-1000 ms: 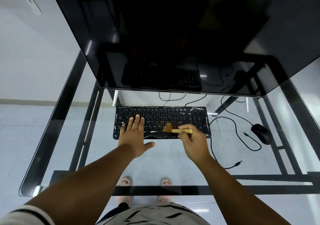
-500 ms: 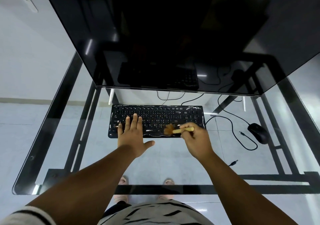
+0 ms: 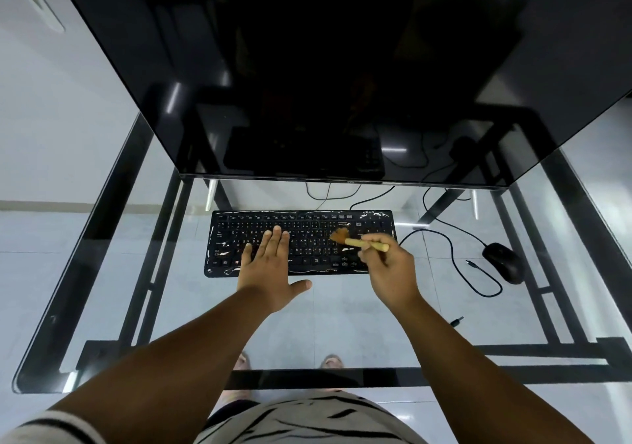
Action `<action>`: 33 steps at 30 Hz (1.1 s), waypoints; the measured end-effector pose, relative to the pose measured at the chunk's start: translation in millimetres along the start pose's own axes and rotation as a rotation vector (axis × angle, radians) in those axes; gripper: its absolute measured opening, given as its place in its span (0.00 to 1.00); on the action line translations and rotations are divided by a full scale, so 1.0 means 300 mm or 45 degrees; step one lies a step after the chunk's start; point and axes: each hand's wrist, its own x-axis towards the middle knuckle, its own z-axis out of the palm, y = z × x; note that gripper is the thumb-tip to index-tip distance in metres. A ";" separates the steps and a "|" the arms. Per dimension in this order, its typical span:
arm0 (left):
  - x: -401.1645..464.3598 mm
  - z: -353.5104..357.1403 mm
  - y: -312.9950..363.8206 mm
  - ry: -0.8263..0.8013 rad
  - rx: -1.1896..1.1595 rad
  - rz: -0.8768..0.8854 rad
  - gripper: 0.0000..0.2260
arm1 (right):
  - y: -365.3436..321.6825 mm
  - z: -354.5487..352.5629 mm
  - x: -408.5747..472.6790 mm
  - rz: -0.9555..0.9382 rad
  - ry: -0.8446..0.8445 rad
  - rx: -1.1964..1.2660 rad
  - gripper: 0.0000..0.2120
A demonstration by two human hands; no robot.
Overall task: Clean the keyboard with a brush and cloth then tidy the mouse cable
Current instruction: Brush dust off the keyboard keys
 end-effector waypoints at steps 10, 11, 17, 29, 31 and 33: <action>-0.004 0.011 0.029 -0.016 0.012 0.031 0.47 | 0.010 -0.060 -0.017 -0.031 0.202 -0.016 0.08; -0.004 0.011 0.032 -0.023 0.019 0.030 0.47 | 0.004 -0.059 -0.030 -0.040 0.153 0.064 0.08; -0.006 0.011 0.040 -0.026 0.032 0.024 0.47 | 0.014 -0.022 -0.103 -0.076 -0.236 -0.002 0.09; -0.010 0.022 0.099 -0.021 0.029 0.042 0.47 | 0.085 -0.143 -0.087 0.074 0.167 0.122 0.08; -0.006 0.023 0.112 -0.018 0.045 0.064 0.46 | 0.091 -0.156 -0.079 0.049 0.134 0.065 0.07; 0.000 0.023 0.121 -0.018 0.053 0.071 0.46 | 0.091 -0.167 -0.070 0.050 0.220 0.029 0.07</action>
